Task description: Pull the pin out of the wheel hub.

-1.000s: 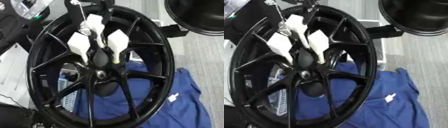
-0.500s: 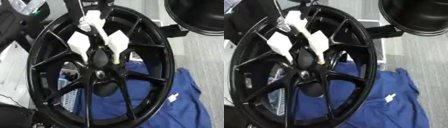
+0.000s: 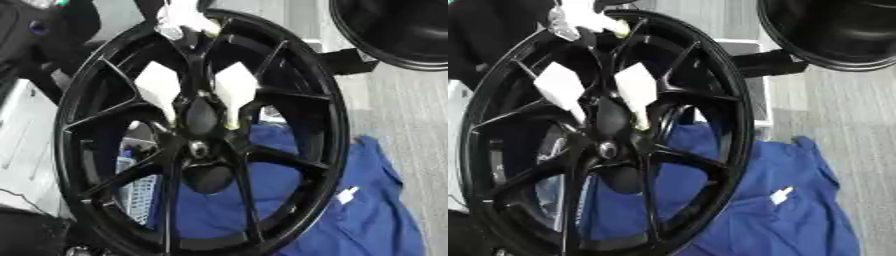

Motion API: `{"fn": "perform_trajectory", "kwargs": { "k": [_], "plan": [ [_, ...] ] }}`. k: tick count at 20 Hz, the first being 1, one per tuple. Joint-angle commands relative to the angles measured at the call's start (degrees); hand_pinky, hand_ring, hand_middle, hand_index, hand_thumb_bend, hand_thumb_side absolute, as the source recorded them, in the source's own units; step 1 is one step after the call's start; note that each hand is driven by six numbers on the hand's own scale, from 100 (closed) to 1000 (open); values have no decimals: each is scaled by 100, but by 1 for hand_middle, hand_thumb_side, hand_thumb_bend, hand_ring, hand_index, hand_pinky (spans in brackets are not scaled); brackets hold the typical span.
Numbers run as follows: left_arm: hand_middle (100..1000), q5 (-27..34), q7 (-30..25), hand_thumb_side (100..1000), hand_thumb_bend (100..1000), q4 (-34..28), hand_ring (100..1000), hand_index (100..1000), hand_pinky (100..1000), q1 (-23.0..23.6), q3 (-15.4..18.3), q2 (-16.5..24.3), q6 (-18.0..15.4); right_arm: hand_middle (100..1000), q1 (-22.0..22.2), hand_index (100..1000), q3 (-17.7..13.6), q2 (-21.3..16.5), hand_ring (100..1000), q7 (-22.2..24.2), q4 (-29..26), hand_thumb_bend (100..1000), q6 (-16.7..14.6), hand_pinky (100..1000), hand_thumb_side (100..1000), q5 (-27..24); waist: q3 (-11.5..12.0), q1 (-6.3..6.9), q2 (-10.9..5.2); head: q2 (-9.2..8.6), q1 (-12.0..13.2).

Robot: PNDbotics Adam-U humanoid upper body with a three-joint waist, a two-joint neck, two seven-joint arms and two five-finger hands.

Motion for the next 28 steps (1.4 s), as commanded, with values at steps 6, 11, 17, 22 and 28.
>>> {"fn": "perform_trajectory", "kwargs": {
  "k": [6, 11, 17, 22, 28],
  "plan": [
    [287, -215, -431, 100, 502, 215, 407, 448, 585, -249, 768, 431, -287, 565, 75, 745, -129, -197, 635, -87, -68, 100, -28, 674, 498, 44, 101, 115, -169, 14, -105],
    [287, -335, -284, 100, 475, 554, 395, 449, 587, -89, 1416, 864, -36, 565, 176, 745, -200, -254, 636, -152, -68, 100, -41, 675, 492, 119, 207, 190, -195, 30, -257],
    [287, -145, 196, 100, 365, 1192, 371, 454, 591, 291, 2236, 1495, 423, 564, 261, 745, -272, -261, 636, -241, -68, 100, -44, 675, 490, 179, 362, 185, -191, 32, -383],
    [304, -230, 616, 100, 339, 1770, 379, 470, 605, 858, 2897, 1759, 660, 564, 219, 745, -255, -239, 636, -236, -68, 100, -57, 675, 489, 165, 353, 140, -162, -6, -372],
    [703, -519, 975, 100, 587, 2322, 760, 788, 848, 1278, 2941, 1765, 558, 563, 179, 745, -254, -203, 636, -222, -68, 100, -63, 675, 491, 148, 321, 83, -137, -75, -317]
  ]
}}
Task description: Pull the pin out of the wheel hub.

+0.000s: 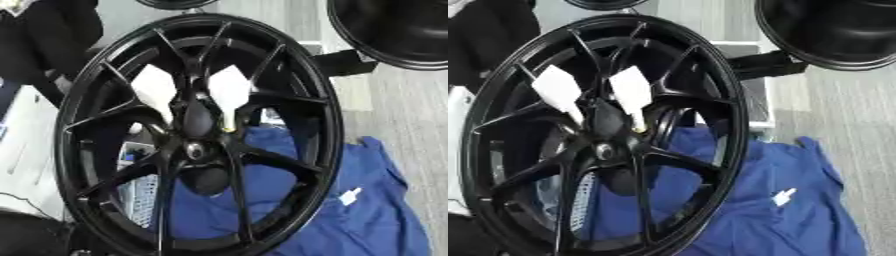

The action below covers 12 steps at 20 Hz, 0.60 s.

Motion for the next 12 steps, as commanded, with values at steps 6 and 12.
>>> {"fn": "perform_trajectory", "kwargs": {
  "k": [6, 12],
  "plan": [
    [835, -91, 12, 171, 630, 264, 859, 874, 906, 82, 22, 207, -195, 564, -81, 745, -60, -157, 637, 24, -69, 100, -8, 676, 488, 17, 4, -22, -87, -105, 63],
    [717, 264, 431, 100, 382, 53, 727, 793, 837, 90, 138, 170, -204, 565, -89, 745, -42, -194, 637, 52, -69, 100, -6, 677, 484, 18, 53, -39, -86, -94, 37]
  ]
}}
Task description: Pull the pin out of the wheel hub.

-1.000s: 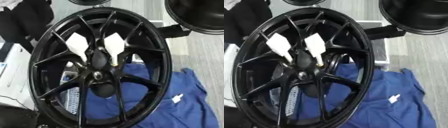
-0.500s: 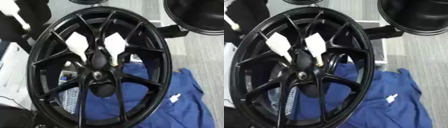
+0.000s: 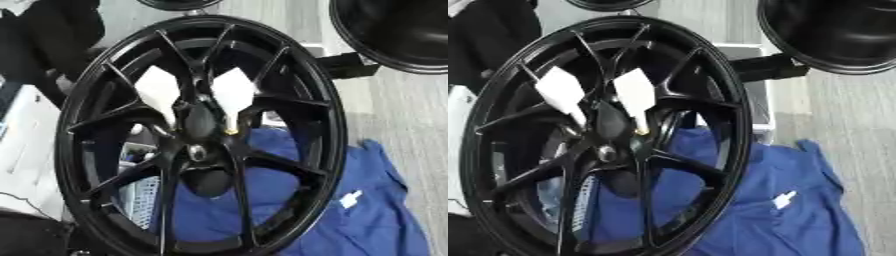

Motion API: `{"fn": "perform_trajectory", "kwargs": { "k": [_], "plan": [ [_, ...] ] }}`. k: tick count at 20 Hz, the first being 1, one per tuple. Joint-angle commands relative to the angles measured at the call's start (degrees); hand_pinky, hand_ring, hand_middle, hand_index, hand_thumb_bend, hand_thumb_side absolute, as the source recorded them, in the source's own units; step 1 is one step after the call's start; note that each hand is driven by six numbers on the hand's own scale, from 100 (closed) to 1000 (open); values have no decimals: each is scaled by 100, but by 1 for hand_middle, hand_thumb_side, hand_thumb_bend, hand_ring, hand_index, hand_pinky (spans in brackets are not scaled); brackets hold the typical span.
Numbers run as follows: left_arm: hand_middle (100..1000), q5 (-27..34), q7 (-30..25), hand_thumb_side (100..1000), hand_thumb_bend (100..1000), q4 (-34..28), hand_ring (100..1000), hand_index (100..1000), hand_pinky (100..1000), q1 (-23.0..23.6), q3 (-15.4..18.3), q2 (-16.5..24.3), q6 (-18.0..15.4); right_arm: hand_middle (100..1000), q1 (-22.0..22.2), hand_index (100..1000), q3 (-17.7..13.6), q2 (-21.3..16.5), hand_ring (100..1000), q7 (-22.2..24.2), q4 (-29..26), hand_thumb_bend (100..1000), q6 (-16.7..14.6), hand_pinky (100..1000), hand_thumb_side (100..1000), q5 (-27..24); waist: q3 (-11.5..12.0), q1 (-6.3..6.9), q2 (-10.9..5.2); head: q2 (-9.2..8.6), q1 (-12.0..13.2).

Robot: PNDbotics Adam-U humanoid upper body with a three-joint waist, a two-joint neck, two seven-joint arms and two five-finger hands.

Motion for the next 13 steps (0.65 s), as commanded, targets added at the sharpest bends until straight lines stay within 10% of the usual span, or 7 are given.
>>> {"fn": "perform_trajectory", "kwargs": {
  "k": [1, 8, 13],
  "plan": [
    [713, 344, 532, 100, 336, -368, 715, 791, 836, -27, 186, 174, 10, 565, -68, 746, -44, -211, 638, 25, -69, 100, 1, 677, 481, 25, 27, -6, -93, -50, -22],
    [700, 2550, 4154, 110, 146, -3028, 658, 789, 826, 1376, 564, -93, 1010, 571, -240, 749, 63, -328, 644, 123, -69, 100, 173, 685, 414, 245, 101, -66, -20, -174, -183],
    [690, 3283, 5802, 246, 118, -4896, 649, 792, 823, 2477, 875, -966, 1525, 581, -392, 756, 131, -356, 655, 218, -69, 100, 189, 693, 356, 450, 151, -136, 46, -359, -233]
  ]
}}
